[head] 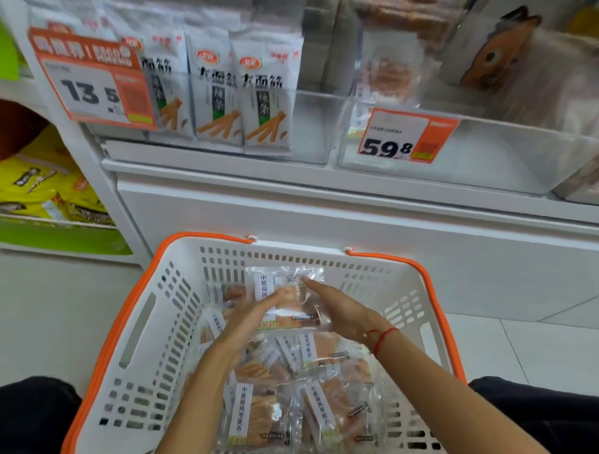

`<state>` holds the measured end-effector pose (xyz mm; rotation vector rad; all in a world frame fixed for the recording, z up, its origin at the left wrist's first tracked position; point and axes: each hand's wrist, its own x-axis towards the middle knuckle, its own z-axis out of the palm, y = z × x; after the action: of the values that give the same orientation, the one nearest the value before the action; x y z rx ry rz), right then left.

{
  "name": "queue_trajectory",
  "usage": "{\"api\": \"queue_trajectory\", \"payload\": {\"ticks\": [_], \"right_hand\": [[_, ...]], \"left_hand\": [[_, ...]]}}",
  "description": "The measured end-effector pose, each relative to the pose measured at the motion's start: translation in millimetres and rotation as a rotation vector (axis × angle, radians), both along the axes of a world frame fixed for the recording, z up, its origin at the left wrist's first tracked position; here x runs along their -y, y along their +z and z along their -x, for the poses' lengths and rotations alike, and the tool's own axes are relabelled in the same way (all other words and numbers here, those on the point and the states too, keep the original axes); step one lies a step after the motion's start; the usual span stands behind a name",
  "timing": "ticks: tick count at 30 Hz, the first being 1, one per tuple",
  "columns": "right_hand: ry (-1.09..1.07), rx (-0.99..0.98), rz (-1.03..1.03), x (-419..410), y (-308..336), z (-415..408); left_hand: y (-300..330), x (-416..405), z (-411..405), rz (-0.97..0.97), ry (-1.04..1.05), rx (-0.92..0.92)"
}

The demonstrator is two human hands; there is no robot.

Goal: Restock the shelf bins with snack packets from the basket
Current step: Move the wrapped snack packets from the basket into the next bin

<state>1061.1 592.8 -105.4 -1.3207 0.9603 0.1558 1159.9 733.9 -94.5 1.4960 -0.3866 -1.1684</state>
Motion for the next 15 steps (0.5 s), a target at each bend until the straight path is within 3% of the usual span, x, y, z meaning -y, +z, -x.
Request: {"api": "queue_trajectory", "payload": {"ticks": [6,12,15], "right_hand": [[0.446,-0.059,0.133,27,100,21],[0.390,0.142,0.466,39,166,38],[0.320,0.229,0.545,42,204,56]], "left_hand": [[40,12,8,0.000,-0.074,0.116],[97,33,11,0.135,-0.091,0.078],[128,38,11,0.211,-0.202,0.189]]}}
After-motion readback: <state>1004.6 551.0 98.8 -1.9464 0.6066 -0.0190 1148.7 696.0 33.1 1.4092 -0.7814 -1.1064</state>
